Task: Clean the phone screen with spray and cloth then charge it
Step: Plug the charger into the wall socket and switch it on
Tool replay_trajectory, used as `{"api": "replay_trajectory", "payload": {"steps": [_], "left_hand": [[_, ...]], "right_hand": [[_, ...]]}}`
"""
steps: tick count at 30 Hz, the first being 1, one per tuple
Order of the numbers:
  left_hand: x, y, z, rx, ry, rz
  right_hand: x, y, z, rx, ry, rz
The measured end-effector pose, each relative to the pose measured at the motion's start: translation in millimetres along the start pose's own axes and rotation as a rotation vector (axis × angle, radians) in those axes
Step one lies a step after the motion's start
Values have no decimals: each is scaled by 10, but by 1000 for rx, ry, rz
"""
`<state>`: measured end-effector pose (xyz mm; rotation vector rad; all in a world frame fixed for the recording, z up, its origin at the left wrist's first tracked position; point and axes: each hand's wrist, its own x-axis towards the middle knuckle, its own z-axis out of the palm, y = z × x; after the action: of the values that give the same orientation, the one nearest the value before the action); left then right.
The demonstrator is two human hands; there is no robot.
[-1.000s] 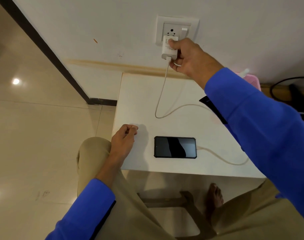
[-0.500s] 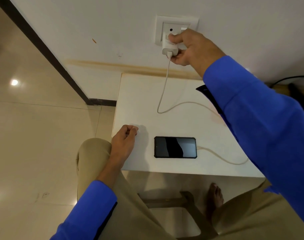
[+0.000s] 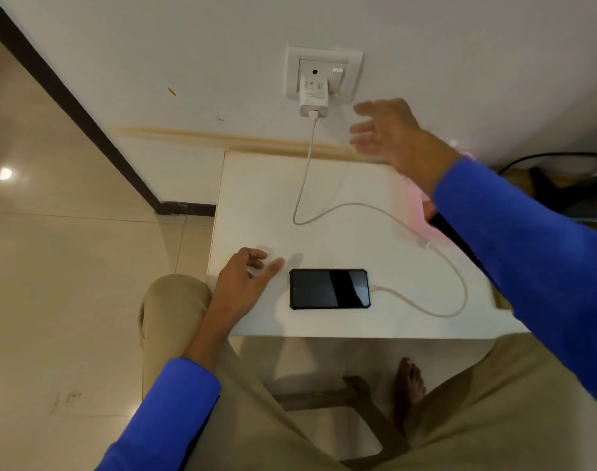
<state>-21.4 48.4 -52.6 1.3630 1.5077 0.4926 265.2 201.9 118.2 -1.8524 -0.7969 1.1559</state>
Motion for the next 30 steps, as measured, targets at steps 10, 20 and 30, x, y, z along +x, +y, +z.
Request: {"api": "replay_trajectory", "payload": {"steps": [10,20,30], "left_hand": [[-24,-100,148,647,-196,285],[-42,-117,187,605,-138,298],[2,-162,212,608,-127,279]], "right_hand": [[-999,2074,-1057,-1382,-438,-375],[-1164,2483,-859,-1216,-293,-595],[-1161,2552,-883,-974,-217,-582]]}}
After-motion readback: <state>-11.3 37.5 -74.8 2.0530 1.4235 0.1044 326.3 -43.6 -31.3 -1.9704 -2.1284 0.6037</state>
